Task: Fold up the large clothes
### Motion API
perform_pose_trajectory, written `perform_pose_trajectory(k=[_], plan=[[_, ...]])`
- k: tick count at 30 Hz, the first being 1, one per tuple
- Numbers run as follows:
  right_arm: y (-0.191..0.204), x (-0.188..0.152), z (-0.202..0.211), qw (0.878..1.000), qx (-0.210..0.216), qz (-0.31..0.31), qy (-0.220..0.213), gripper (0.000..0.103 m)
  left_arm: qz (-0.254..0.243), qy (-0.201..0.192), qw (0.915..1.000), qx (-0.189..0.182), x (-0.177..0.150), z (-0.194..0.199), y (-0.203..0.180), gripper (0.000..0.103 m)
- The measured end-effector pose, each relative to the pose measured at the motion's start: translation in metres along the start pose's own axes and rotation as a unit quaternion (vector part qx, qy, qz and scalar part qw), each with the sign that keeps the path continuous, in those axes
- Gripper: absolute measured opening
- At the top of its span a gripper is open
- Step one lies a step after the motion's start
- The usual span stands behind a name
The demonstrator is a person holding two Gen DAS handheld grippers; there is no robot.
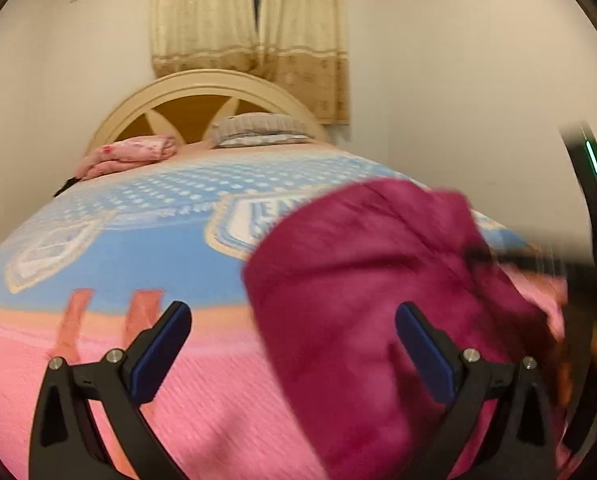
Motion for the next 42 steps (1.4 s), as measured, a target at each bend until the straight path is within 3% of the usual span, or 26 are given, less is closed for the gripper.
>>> perform_pose_trajectory(k=[2, 6, 11, 15, 18, 42], plan=[[-0.008, -0.014, -0.011, 1.0, -0.016, 0.006, 0.006, 0.102, -0.002, 0.001, 1.0, 0.0, 0.016, -0.011, -0.005, 0.103], [-0.033, -0.033, -0.019, 0.999, -0.013, -0.04, 0.012, 0.102, -0.036, 0.017, 0.9986, -0.036, 0.035, -0.038, -0.053, 0.103], [-0.061, -0.052, -0.028, 0.997, -0.008, -0.074, 0.016, 0.102, -0.075, 0.067, 0.9944, -0.033, 0.025, -0.085, -0.094, 0.103], [-0.073, -0.059, -0.029, 0.996, 0.004, -0.094, 0.008, 0.102, -0.117, 0.121, 0.9856, -0.013, 0.005, -0.116, -0.11, 0.103], [-0.08, -0.061, -0.034, 0.993, 0.019, -0.118, 0.01, 0.102, -0.117, 0.127, 0.985, -0.004, -0.004, -0.122, -0.111, 0.103], [-0.079, -0.059, -0.052, 0.994, 0.0, -0.103, 0.03, 0.102, -0.136, 0.14, 0.9806, 0.018, -0.024, -0.145, -0.119, 0.103]])
Point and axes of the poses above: each gripper's, at about its wrist camera, not at the fingertips, and z roughly against the way its jaws point, y to its left, x to its top, the point moved 7 cm from there along -z, roughly the way its jaws point, and after that the axes turned 2 degrees about -z, right-handed, at the moved point
